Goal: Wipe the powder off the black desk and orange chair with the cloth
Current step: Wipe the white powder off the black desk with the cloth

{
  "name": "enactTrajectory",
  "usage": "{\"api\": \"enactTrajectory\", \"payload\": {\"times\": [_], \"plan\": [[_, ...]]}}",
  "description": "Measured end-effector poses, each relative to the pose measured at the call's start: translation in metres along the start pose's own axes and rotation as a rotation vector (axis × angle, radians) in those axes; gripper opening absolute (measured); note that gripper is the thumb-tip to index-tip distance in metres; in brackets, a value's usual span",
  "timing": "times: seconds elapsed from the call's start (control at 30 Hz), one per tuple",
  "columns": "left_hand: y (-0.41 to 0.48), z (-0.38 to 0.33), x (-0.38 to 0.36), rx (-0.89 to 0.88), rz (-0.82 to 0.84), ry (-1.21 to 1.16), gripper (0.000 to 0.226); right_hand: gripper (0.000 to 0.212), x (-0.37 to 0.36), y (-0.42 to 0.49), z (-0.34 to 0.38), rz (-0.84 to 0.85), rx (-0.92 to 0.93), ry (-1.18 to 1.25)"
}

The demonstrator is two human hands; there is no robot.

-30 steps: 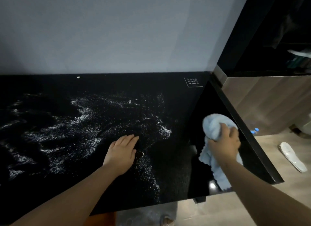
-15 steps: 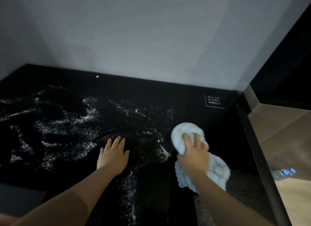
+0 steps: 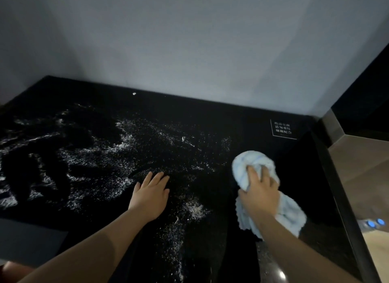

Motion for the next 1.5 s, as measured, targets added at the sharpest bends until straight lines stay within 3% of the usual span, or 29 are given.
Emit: {"api": "enactTrajectory", "payload": {"times": [0.17,0.27,0.33,0.4,0.47,0.53,0.63,0.8,0.9,1.03,1.13,1.17,1.27,1.33,1.4,1.5], "plan": [[0.000,0.004,-0.002,-0.043,-0.007,0.020,0.053,0.057,-0.006,-0.058,0.077,-0.016,0.370,0.237],[0.000,0.005,0.001,-0.063,0.019,0.016,0.053,0.050,0.001,-0.061,0.084,-0.024,0.427,0.492],[0.005,0.006,0.011,-0.084,0.025,-0.005,0.049,0.053,0.011,-0.038,0.065,-0.132,0.239,0.578],[0.011,0.007,0.021,-0.097,-0.011,-0.029,0.046,0.058,0.019,-0.012,0.034,-0.261,-0.014,0.428],[0.017,0.009,0.026,-0.088,-0.079,-0.013,0.046,0.069,0.020,0.008,0.002,-0.192,-0.273,0.227],[0.024,0.010,0.026,-0.075,-0.099,0.057,0.051,0.076,0.010,0.019,-0.021,-0.093,-0.488,0.179],[0.041,0.009,0.024,-0.014,-0.083,0.130,0.059,0.080,-0.005,0.042,-0.027,-0.042,-0.533,0.134],[0.071,0.006,0.027,0.173,-0.024,-0.058,0.060,0.073,-0.008,0.097,-0.014,0.063,-0.320,0.108],[0.078,0.005,0.028,0.188,-0.020,-0.021,0.057,0.072,-0.012,0.097,0.013,0.037,0.044,-0.036],[0.082,0.004,0.032,0.208,-0.037,-0.025,0.054,0.056,-0.013,0.049,0.078,0.059,0.512,0.303],[0.082,0.006,0.035,0.206,-0.026,-0.041,0.052,0.056,-0.007,0.046,0.087,0.123,0.364,0.721],[0.082,0.008,0.036,0.201,-0.009,-0.048,0.052,0.056,-0.005,0.059,0.079,0.093,0.291,0.759],[0.083,0.010,0.038,0.184,0.024,-0.050,0.052,0.051,0.004,0.124,0.030,-0.215,0.120,0.485],[0.084,0.011,0.039,0.178,0.033,-0.053,0.052,0.065,0.004,0.162,-0.001,-0.054,-0.044,0.207],[0.085,0.011,0.039,0.175,0.034,-0.062,0.052,0.070,-0.003,0.183,-0.014,0.106,-0.138,0.099],[0.086,0.012,0.038,0.174,0.031,-0.049,0.052,0.064,-0.008,0.176,0.019,0.090,0.076,-0.002]]}}
Point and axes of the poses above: each hand's wrist, its own y-axis towards the middle knuckle, its own x-axis out of the back of the hand, z = x × y, the point moved 1 cm from there along y, towards the middle knuckle, and after that the axes turned 3 degrees about -z, right-handed, at the moved point
